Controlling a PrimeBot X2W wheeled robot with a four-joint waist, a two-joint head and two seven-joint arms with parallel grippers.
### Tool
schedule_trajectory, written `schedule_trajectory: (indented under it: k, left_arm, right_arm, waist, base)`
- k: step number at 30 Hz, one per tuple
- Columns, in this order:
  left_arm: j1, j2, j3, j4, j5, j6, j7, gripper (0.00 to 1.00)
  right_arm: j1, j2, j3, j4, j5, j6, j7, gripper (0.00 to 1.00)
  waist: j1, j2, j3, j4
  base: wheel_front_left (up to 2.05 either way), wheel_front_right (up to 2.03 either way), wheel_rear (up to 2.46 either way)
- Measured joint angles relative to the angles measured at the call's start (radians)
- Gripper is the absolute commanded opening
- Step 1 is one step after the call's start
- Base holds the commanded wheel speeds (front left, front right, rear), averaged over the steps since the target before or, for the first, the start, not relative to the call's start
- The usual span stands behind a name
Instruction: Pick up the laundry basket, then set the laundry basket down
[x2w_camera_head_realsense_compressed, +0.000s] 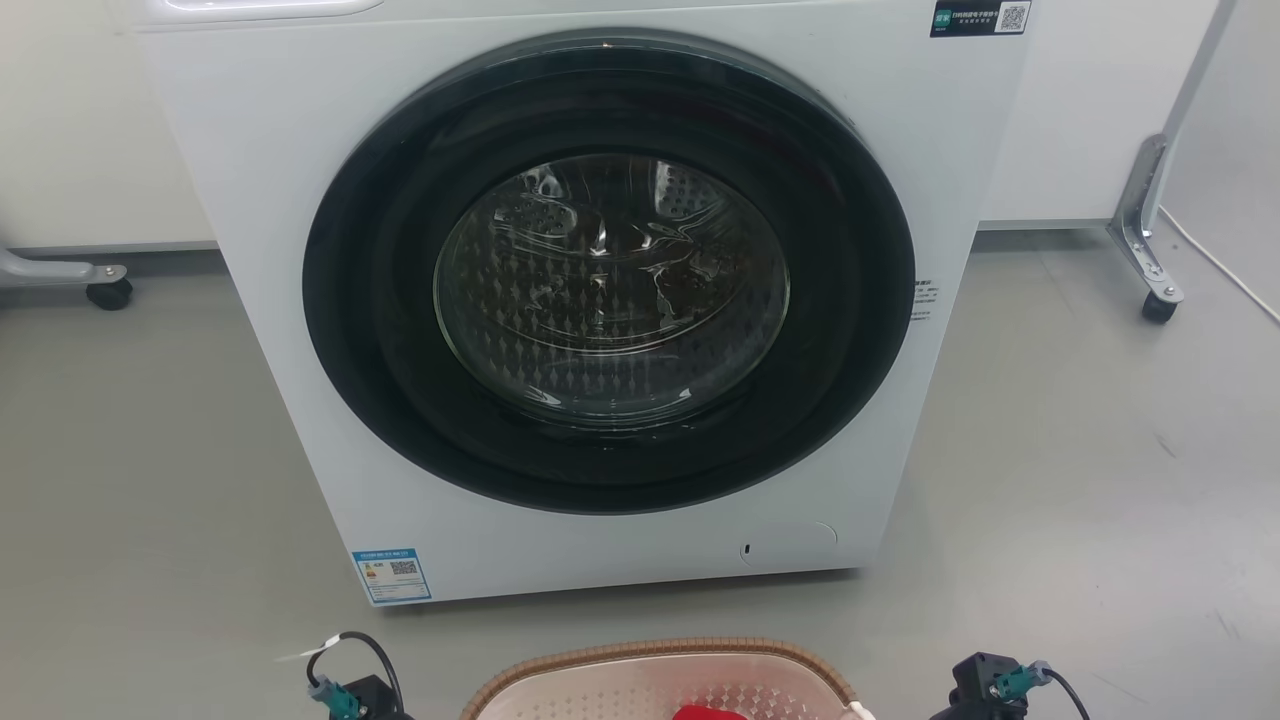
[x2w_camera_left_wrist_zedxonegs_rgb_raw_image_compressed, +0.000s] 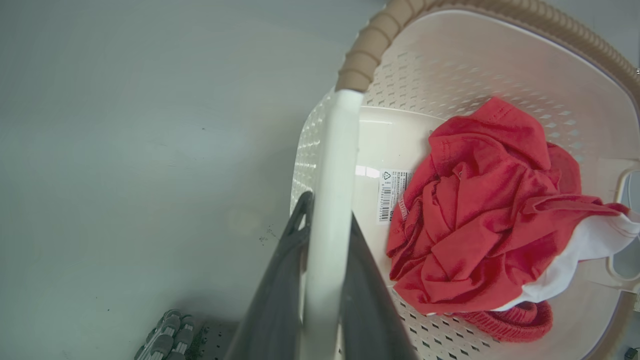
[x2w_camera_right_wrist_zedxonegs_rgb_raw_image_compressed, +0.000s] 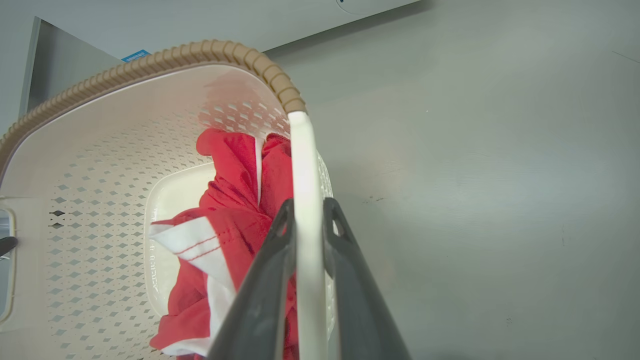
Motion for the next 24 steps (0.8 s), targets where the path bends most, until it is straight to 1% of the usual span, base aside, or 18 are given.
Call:
schedule_trajectory:
  k: [9, 14, 20, 24]
  left_arm:
    - [0.0, 0.0, 0.001, 0.0, -0.006, 0.003, -0.005, 0.0]
    - [0.0, -0.002, 0.0, -0.001, -0.006, 0.003, -0.026, 0.0]
    - [-0.007, -0.002, -0.001, -0.013, -0.006, 0.007, -0.065, 0.0]
    - [-0.034, -0.002, -0.001, -0.023, -0.005, 0.008, -0.089, 0.0]
  right_arm:
    - [0.0, -0.003, 0.01, -0.006, 0.001, 0.0, -0.005, 0.0]
    - [-0.001, -0.006, 0.013, -0.016, 0.001, 0.0, -0.019, 0.0]
    - [-0.011, -0.01, 0.016, -0.026, 0.001, 0.0, -0.038, 0.0]
    - [-0.046, -0.015, 0.022, -0.034, 0.001, 0.0, -0.054, 0.0]
  waist:
    - [0.0, 0.0, 0.028, -0.001]
    - [0.0, 0.0, 0.058, -0.003]
    - [0.0, 0.0, 0.119, -0.005]
    - [0.0001, 0.0, 0.166, -0.005]
  base:
    - [0.0, 0.0, 0.0]
    - [0.0, 0.0, 0.0]
    - [0.0, 0.0, 0.0]
    - [0.0, 0.0, 0.0]
